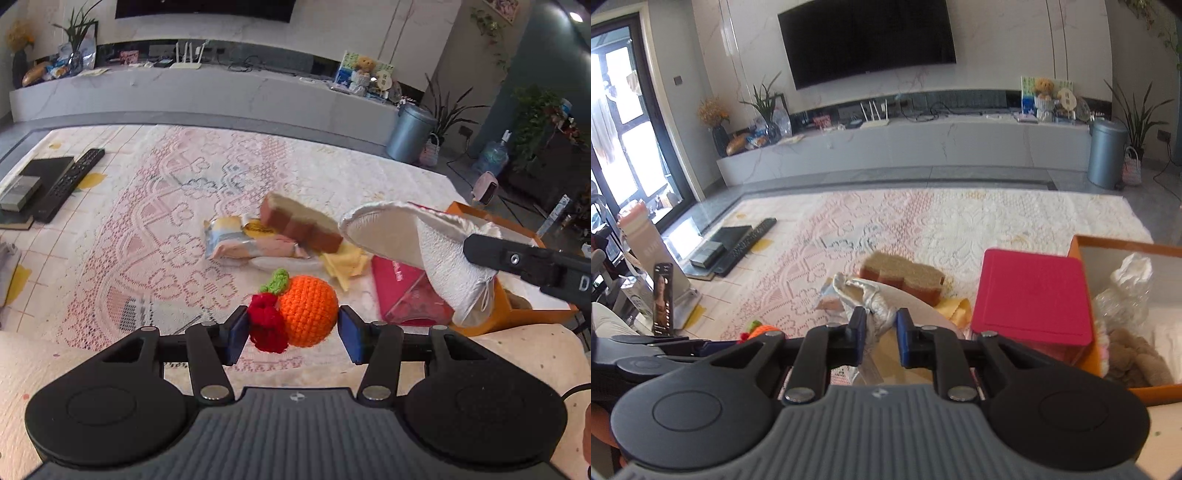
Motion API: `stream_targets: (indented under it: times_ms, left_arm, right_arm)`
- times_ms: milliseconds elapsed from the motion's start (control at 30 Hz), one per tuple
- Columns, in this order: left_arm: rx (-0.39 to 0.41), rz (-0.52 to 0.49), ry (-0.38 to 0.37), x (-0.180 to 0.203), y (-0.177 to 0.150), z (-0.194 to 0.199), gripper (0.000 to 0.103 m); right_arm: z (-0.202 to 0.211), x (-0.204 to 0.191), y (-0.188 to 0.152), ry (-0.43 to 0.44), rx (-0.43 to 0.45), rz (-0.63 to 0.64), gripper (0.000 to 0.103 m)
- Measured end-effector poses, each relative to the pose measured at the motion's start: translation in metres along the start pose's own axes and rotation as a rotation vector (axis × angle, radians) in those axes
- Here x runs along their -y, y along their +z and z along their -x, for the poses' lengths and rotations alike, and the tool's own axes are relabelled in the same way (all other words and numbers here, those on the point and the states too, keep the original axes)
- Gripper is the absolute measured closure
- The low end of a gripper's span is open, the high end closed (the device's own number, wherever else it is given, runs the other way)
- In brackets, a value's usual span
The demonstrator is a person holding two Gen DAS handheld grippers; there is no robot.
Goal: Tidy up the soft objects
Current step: 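Carry the fruit and pad into the orange box and open both tools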
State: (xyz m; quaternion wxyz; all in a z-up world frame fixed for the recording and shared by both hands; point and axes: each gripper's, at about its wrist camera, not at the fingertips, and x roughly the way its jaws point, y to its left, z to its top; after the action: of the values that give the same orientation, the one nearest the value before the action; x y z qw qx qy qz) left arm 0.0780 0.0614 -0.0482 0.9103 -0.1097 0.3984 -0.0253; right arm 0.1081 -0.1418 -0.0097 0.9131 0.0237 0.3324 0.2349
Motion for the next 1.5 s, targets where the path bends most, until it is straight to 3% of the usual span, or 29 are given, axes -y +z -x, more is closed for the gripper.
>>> stream_targets:
  times_ms: [367,733,1000,1500]
  left_arm:
    - [0.063,-0.156,-0.118,0.072,0.02,0.003,0.044]
    - [0.081,-0.312,-0.28,0.163,0.049,-0.029,0.044]
    - [0.054,-0.411,-0.364,0.22,0.058,-0.068,0.044]
    - [-0.087,-0.493,-0.412,0.277,0.06,-0.161,0.044]
  right_arm:
    - [0.066,0.051,0.02,-0.143,0.107,0.012,0.087]
    - [0.08,0.141,0.035,-0.349,0.067,-0.069,0.087]
    - [0.057,0.211,0.032,-0.481,-0.03,-0.107,0.087]
    - [-0.017,0.292,0.002,-0.585,-0.27,-0.131,0.085]
